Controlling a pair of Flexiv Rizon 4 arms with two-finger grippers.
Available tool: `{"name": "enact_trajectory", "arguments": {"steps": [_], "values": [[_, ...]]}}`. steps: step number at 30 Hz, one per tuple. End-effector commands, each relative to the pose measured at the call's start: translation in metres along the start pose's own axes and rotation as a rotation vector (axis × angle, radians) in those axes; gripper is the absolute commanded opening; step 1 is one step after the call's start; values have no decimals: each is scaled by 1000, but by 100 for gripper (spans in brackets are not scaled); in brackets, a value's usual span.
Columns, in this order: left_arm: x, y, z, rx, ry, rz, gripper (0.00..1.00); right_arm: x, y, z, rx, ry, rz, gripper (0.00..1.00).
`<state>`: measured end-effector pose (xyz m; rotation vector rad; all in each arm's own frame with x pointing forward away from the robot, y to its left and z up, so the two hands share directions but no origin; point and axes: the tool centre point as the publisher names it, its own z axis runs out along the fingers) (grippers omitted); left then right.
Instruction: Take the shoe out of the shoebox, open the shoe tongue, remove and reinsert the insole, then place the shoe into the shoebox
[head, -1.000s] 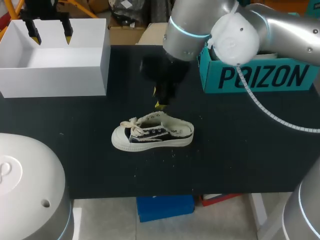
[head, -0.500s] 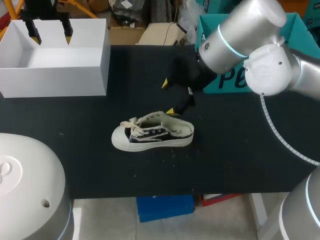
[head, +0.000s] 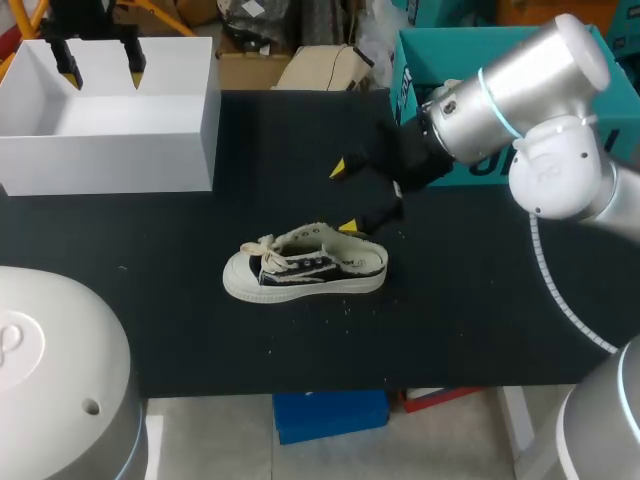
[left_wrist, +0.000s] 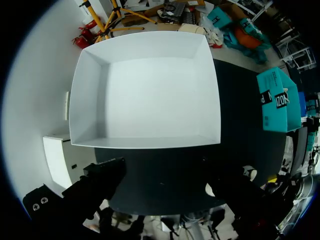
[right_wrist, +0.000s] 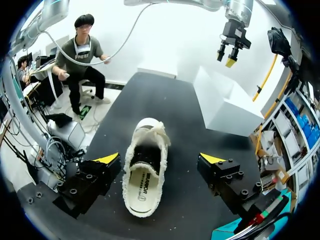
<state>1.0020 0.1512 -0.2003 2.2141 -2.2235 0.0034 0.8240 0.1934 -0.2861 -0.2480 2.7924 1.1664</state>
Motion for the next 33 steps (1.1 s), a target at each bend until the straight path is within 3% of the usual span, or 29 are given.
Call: {"name": "enact_trajectory", "arguments": {"steps": [1,9,12,20,33], "values": [[1,0,0,-1,-3,-2,100,0,0,0,1,-1,1,100],[1,0,0,-1,-3,-2,100,0,0,0,1,-1,1,100],[1,0,0,-1,-3,-2,100,11,-2,-5,8,9,20,100],[1,0,0,-1,-3,-2,100,16,-30,-6,25,-1,82,100],[1,0,0,-1,-3,-2,100,17,-81,27,-88,-41,147,100]]}}
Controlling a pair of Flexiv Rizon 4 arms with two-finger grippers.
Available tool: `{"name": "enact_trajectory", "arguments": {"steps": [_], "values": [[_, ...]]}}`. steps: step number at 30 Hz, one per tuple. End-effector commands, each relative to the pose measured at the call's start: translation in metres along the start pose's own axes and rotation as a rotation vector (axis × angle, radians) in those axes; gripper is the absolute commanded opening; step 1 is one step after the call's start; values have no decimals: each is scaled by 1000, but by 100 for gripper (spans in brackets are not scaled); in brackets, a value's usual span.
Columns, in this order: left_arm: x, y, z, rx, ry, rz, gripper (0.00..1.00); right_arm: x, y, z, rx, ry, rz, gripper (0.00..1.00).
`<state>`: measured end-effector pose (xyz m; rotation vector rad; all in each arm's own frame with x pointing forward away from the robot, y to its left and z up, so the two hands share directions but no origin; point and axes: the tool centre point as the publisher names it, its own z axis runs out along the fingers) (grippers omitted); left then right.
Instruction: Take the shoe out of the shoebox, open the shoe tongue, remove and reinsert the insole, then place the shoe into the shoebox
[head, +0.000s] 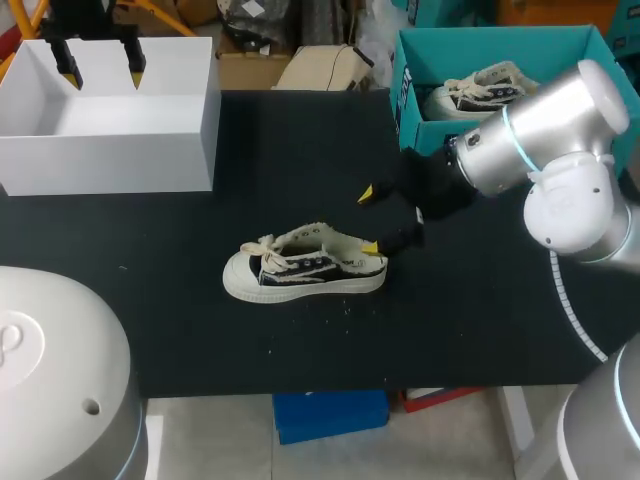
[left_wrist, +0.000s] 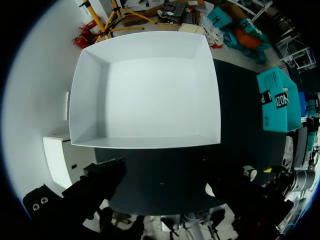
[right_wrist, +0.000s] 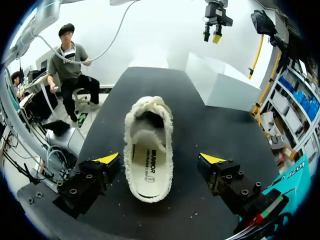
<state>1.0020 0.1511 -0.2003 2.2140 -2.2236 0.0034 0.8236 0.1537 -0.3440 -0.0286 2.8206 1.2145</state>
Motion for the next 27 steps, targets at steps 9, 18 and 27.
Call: {"name": "enact_trajectory", "arguments": {"steps": [9,18,27], "values": [[1,0,0,-1,-3,-3,100,6,-30,29,-103,25,24,100],[1,0,0,-1,-3,-3,100,10,-53,39,-118,45,53,100],[1,0,0,-1,-3,-3,100,11,-62,55,-149,55,70,100]]}}
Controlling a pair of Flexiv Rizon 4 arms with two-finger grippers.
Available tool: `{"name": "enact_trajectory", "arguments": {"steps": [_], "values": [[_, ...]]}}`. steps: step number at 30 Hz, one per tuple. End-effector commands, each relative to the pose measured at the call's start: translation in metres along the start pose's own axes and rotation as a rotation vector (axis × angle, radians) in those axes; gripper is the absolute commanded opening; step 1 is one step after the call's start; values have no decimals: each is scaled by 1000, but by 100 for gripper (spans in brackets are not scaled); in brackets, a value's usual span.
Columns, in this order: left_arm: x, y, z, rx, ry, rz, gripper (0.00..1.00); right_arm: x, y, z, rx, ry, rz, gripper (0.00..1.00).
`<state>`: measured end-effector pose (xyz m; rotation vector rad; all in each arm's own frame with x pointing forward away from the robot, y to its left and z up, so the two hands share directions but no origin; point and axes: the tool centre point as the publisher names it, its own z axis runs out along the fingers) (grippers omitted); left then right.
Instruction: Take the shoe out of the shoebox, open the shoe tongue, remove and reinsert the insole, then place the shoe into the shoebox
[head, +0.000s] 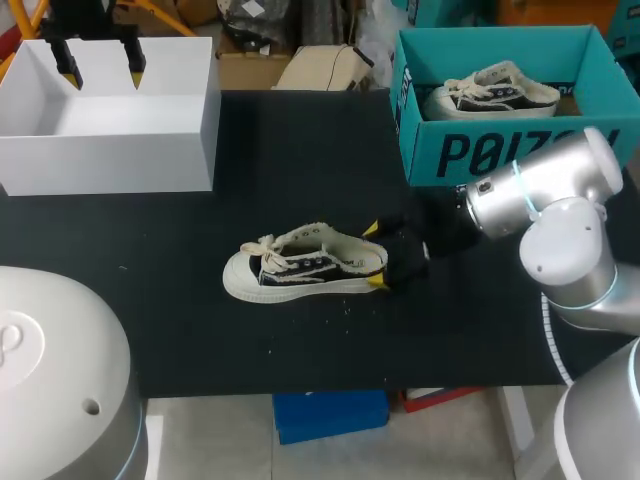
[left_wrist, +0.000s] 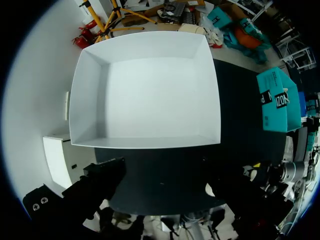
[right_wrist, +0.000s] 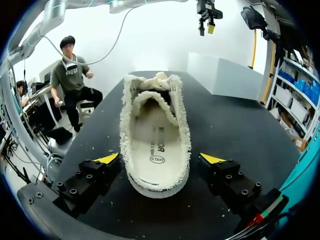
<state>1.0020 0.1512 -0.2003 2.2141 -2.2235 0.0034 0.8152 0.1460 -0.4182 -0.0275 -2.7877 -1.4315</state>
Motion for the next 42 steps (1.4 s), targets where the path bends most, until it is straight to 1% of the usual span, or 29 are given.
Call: {"name": "enact_trajectory", "arguments": {"steps": [1,14,19,20,21,22,29,30,32,33,34,35,37,39,40,42], "values": [[1,0,0,-1,-3,-2,100,-3,-4,11,-16,2,2,100],[1,0,0,-1,-3,-2,100,-1,-2,26,-40,25,4,100],[1,0,0,-1,-3,-2,100,1,-6,32,-44,42,10,100],[1,0,0,-1,-3,-2,100,1,-7,34,-35,54,10,60],[1,0,0,-1,-3,-2,100,2,-9,35,-30,52,6,11],[1,0,0,-1,-3,-2,100,2,-9,35,-30,52,6,0],[1,0,0,-1,-3,-2,100,2,-9,35,-30,52,6,0],[4,0,-2,3,-55,-28,100,2,-9,35,-30,52,6,0],[11,1,-5,-12,-60,-72,100,2,-9,35,-30,52,6,0],[15,2,-6,15,-147,-103,100,2,-9,35,-30,52,6,0],[22,5,-7,36,-170,-107,100,2,-9,35,-30,52,6,0],[28,8,-9,17,-140,-114,100,2,-9,35,-30,52,6,0],[44,15,-12,40,-167,-117,100,2,-9,35,-30,52,6,0],[57,23,-15,43,-145,-113,100,2,-9,35,-30,52,6,0],[65,28,-16,56,-155,-108,100,2,-9,35,-30,52,6,0],[79,38,-16,54,-140,-99,100,2,-9,35,-30,52,6,0]]}}
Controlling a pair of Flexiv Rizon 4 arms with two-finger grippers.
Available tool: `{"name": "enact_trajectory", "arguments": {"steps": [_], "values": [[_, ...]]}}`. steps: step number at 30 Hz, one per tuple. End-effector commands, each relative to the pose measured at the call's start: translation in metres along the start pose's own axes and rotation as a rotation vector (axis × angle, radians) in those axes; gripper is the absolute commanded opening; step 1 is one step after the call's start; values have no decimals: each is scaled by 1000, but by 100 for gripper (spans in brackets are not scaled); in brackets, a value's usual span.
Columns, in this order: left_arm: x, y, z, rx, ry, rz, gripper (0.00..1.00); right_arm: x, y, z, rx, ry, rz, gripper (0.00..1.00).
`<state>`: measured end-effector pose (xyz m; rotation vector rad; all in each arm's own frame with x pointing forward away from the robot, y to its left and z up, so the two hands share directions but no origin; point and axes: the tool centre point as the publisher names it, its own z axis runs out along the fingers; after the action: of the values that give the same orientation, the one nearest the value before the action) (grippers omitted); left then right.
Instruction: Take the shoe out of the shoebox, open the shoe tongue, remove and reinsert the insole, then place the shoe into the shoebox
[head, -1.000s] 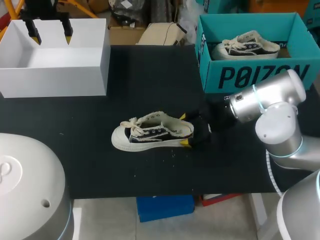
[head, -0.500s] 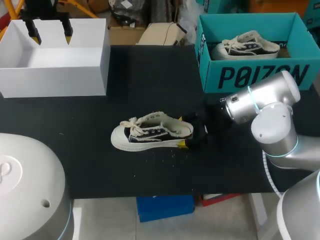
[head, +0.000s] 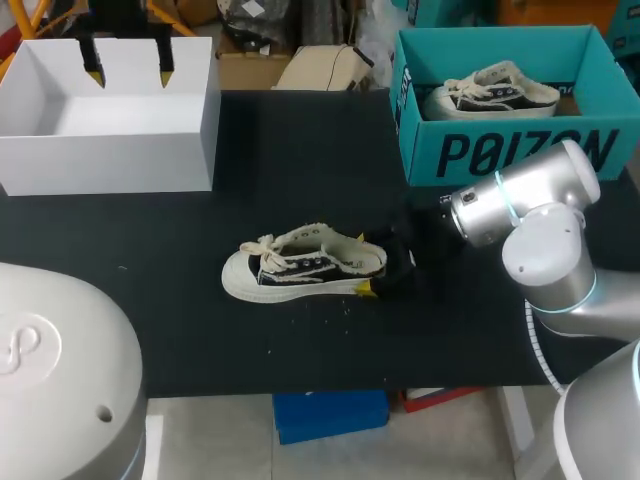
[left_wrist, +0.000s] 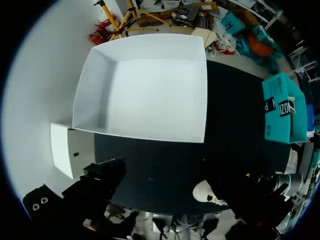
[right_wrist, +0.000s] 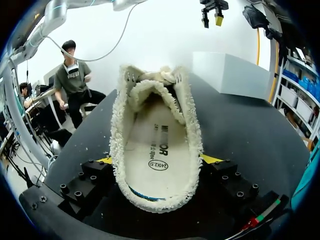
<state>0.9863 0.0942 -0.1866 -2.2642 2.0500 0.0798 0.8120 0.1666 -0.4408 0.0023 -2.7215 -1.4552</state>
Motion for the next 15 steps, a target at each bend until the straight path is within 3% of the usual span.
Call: {"name": "enact_trajectory", "arguments": {"steps": [1,15], "values": [[26,31,-5,28,-30,11,100,-1,-3,5,3,1,2,0],[99,108,-7,14,57,48,100,-1,-3,5,3,1,2,0]]}}
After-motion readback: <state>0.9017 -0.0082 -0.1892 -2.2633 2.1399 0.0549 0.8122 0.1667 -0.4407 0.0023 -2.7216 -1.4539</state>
